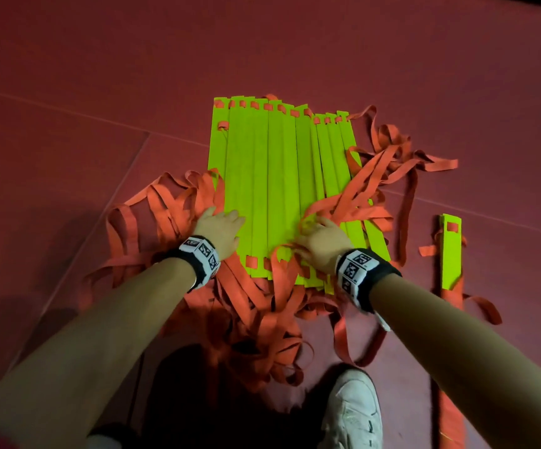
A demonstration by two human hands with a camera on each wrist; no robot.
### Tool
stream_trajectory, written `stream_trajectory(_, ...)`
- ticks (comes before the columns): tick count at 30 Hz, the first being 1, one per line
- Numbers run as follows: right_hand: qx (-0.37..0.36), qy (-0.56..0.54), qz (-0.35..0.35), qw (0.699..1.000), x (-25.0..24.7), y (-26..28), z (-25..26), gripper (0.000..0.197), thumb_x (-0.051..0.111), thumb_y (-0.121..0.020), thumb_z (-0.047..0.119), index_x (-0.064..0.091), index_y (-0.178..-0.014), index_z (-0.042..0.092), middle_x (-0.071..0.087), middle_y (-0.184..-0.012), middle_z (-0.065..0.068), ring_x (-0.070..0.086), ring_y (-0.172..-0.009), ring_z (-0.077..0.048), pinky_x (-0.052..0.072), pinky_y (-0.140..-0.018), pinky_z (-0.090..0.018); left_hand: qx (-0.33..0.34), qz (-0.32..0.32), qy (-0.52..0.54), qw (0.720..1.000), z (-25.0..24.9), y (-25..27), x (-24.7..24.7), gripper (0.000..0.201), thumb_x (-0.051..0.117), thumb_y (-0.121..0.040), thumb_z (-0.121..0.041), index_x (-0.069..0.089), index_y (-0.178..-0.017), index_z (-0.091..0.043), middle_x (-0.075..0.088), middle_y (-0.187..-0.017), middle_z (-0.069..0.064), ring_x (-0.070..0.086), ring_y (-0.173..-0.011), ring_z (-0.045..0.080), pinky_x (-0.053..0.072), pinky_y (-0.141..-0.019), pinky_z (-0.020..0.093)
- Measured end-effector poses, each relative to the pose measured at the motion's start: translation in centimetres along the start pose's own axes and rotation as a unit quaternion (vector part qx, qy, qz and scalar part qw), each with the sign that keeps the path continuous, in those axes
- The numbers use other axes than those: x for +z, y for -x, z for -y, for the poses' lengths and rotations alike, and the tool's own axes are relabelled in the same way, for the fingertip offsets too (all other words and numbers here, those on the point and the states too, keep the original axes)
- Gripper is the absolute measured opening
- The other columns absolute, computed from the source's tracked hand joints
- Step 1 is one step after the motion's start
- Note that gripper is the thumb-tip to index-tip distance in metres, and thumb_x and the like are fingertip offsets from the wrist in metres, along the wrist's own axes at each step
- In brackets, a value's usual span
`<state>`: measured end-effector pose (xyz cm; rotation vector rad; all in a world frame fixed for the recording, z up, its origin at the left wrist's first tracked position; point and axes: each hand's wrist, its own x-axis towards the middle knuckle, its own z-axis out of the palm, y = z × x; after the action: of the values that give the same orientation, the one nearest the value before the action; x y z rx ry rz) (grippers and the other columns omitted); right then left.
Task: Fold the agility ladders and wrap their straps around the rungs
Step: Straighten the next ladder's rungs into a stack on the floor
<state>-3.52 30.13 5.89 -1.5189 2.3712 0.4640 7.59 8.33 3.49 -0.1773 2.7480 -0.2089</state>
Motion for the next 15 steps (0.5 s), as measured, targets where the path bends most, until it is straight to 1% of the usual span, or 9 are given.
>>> stream_trajectory(2,-0.018,-0.017,-0.044,0.999,0.7,1.6,-0.1,0.028,0.045,-0.097,0.031,0.065,-0.113,0.017,0.065,-0.109,-0.007,0.056,-0.108,-0.027,0.034,-0.097,-0.040,-0.023,-0.014,0.001,1.000,0.3,1.2,0.6,0.051,0.040,-0.099,-0.038,0.033,-0.147,-0.021,0.049,-0.140,0.004,0.049,-0.124,0.023,0.026,-0.108,0.037)
stream_trajectory(4,-0.024,-0.035,-0.120,0.992,0.9,3.0,0.4,0.015,0.057,-0.085,0.023,0.070,-0.089,0.015,0.069,-0.086,-0.006,0.065,-0.086,-0.029,0.044,-0.078,-0.042,-0.062,-0.016,0.003,0.998,0.9,3.0,0.9,0.043,0.038,-0.099,-0.041,0.049,-0.135,-0.018,0.056,-0.130,0.004,0.052,-0.119,0.024,0.029,-0.102,0.037)
stream_trajectory(5,-0.012,-0.042,-0.126,0.991,0.8,3.7,0.8,0.015,0.057,-0.086,0.023,0.070,-0.089,0.016,0.069,-0.086,-0.005,0.066,-0.086,-0.028,0.044,-0.078,-0.042,-0.082,-0.010,-0.003,0.997,1.3,3.9,1.2,0.041,0.036,-0.100,-0.042,0.055,-0.127,-0.018,0.060,-0.126,0.003,0.053,-0.117,0.024,0.030,-0.100,0.036)
stream_trajectory(7,0.042,-0.043,-0.051,0.997,1.0,4.9,1.6,0.025,0.045,-0.097,0.029,0.063,-0.114,0.022,0.066,-0.111,-0.004,0.058,-0.109,-0.026,0.035,-0.092,-0.038,-0.117,0.005,-0.012,0.993,1.8,6.0,1.6,0.042,0.033,-0.101,-0.042,0.063,-0.117,-0.018,0.066,-0.117,0.002,0.055,-0.113,0.023,0.030,-0.100,0.036)
stream_trajectory(8,0.073,-0.044,-0.022,0.996,1.3,5.6,1.7,0.028,0.042,-0.098,0.030,0.058,-0.121,0.024,0.064,-0.118,-0.003,0.055,-0.115,-0.025,0.031,-0.094,-0.035,-0.134,0.011,-0.010,0.991,1.9,6.9,1.6,0.043,0.032,-0.101,-0.042,0.065,-0.114,-0.018,0.068,-0.112,0.002,0.057,-0.110,0.023,0.032,-0.099,0.036)
stream_trajectory(10,0.133,-0.056,-0.016,0.989,1.8,7.2,1.4,0.028,0.042,-0.098,0.030,0.055,-0.121,0.024,0.064,-0.118,-0.004,0.056,-0.114,-0.024,0.031,-0.094,-0.034,-0.164,0.033,0.026,0.986,1.9,8.5,1.4,0.045,0.030,-0.102,-0.041,0.065,-0.116,-0.016,0.068,-0.111,0.004,0.061,-0.106,0.025,0.037,-0.096,0.035)
stream_trajectory(12,0.188,-0.067,-0.013,0.980,2.1,9.0,1.3,0.027,0.042,-0.097,0.032,0.054,-0.119,0.022,0.066,-0.115,-0.005,0.058,-0.109,-0.027,0.034,-0.090,-0.034,-0.175,0.060,0.070,0.980,1.7,9.7,1.4,0.046,0.030,-0.103,-0.039,0.058,-0.126,-0.011,0.063,-0.124,0.008,0.058,-0.115,0.028,0.041,-0.095,0.036)
stream_trajectory(13,0.214,-0.090,0.006,0.973,2.2,9.9,1.2,0.029,0.040,-0.098,0.034,0.053,-0.121,0.021,0.066,-0.115,-0.007,0.059,-0.108,-0.029,0.037,-0.089,-0.034,-0.164,0.069,0.092,0.980,1.4,10.3,1.4,0.045,0.031,-0.103,-0.037,0.057,-0.127,-0.008,0.060,-0.127,0.010,0.055,-0.118,0.031,0.042,-0.096,0.037)
stream_trajectory(15,0.248,-0.146,0.050,0.956,2.8,11.6,1.0,0.036,0.036,-0.101,0.037,0.048,-0.130,0.020,0.064,-0.120,-0.013,0.059,-0.110,-0.033,0.042,-0.087,-0.035,-0.112,0.094,0.146,0.978,0.9,11.4,1.8,0.042,0.035,-0.102,-0.034,0.062,-0.117,-0.006,0.065,-0.119,0.014,0.058,-0.113,0.034,0.046,-0.091,0.037)
